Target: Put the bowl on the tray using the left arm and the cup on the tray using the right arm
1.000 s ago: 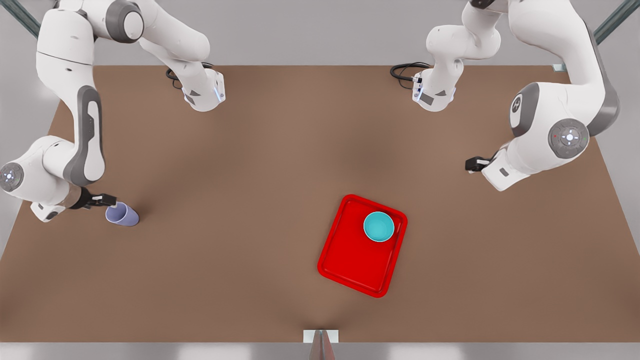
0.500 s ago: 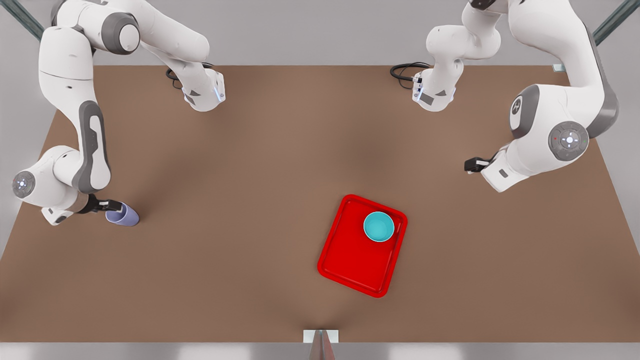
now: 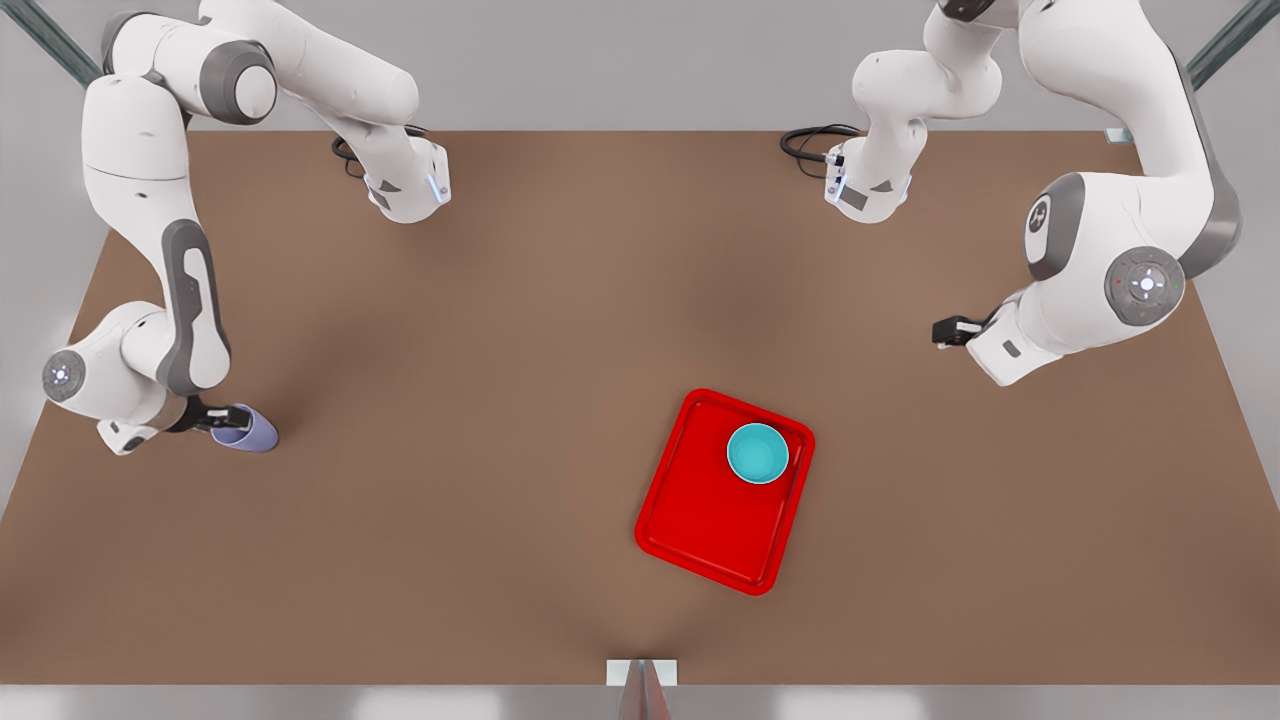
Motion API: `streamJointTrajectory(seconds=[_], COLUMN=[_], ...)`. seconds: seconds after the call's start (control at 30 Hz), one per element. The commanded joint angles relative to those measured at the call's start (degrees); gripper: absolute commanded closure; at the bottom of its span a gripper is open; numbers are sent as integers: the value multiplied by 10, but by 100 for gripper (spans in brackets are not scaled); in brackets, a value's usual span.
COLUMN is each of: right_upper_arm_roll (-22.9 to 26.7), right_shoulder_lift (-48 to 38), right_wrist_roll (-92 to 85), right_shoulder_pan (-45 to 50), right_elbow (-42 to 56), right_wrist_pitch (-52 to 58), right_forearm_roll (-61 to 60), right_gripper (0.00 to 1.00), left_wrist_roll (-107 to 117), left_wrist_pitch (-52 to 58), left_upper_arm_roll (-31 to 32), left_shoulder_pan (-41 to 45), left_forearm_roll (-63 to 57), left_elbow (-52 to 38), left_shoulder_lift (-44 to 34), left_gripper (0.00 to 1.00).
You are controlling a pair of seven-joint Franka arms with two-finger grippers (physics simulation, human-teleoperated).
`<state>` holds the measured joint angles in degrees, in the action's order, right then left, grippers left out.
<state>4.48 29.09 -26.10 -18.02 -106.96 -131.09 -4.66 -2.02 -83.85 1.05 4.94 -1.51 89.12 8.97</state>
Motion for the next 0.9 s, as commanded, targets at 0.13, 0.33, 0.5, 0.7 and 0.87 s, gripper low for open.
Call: streamJointTrajectory(seconds=[0.13,0.33,0.5,0.7,0.87], right_upper_arm_roll=[0,0,-1,-15,-25], right_shoulder_lift=[0,0,0,-15,-39], right_wrist_roll=[-9,-8,-8,-4,-1], right_shoulder_pan=[-1,-2,-2,1,12], right_elbow=[0,0,3,7,10], right_wrist_pitch=[-1,1,1,14,29], right_forearm_roll=[1,1,1,0,1], right_gripper=[79,79,79,79,79], left_wrist_roll=[0,0,0,0,0], left_wrist_pitch=[-2,-1,-3,-4,-5], left_upper_arm_roll=[0,0,-1,-1,-1], left_shoulder_pan=[0,0,0,0,0], left_forearm_roll=[3,3,3,3,3], left_elbow=[0,0,0,0,0], left_shoulder_lift=[1,0,2,4,8], left_gripper=[0,0,0,0,0])
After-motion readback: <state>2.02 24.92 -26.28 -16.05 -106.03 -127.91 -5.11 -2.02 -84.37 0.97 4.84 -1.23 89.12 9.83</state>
